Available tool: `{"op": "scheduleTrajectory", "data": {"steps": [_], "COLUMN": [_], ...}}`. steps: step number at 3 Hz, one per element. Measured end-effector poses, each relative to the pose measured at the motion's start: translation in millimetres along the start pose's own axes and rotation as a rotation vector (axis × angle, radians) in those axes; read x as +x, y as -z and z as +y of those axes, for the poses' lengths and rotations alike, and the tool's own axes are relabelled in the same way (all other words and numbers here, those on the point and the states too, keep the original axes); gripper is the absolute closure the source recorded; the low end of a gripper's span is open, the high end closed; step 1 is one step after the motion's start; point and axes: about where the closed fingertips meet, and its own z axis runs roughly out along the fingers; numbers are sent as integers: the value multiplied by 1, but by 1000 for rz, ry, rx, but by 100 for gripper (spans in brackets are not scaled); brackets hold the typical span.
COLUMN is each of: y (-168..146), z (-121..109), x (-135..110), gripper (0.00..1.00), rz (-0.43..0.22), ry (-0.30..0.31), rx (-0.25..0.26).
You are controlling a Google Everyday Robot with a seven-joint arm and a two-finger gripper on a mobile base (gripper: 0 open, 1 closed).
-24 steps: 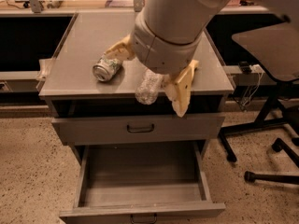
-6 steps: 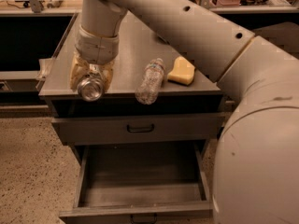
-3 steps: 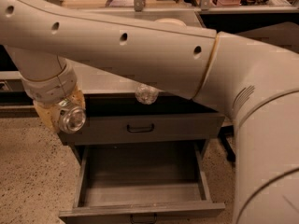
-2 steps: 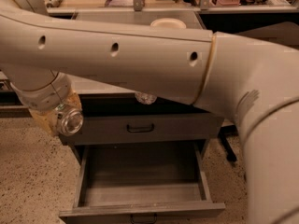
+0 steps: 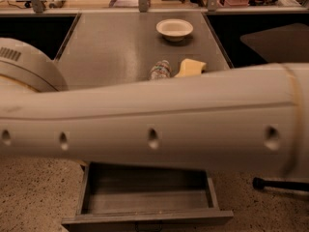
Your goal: Place 7up can into middle drawer
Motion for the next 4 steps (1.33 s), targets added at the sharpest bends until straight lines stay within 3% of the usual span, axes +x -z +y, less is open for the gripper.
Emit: {"op": "scheduleTrajectory", "data": {"steps": [1,2,3,4], "y": [6,-9,-28,-38], "z": [8,19,33,32], "x": [-41,-62,-122,-135], "gripper": [100,100,100,100], "rz": [24,52,68,98], "ry": [-22,-29,-45,-36], "rx": [-70,-81,-69,-42]}}
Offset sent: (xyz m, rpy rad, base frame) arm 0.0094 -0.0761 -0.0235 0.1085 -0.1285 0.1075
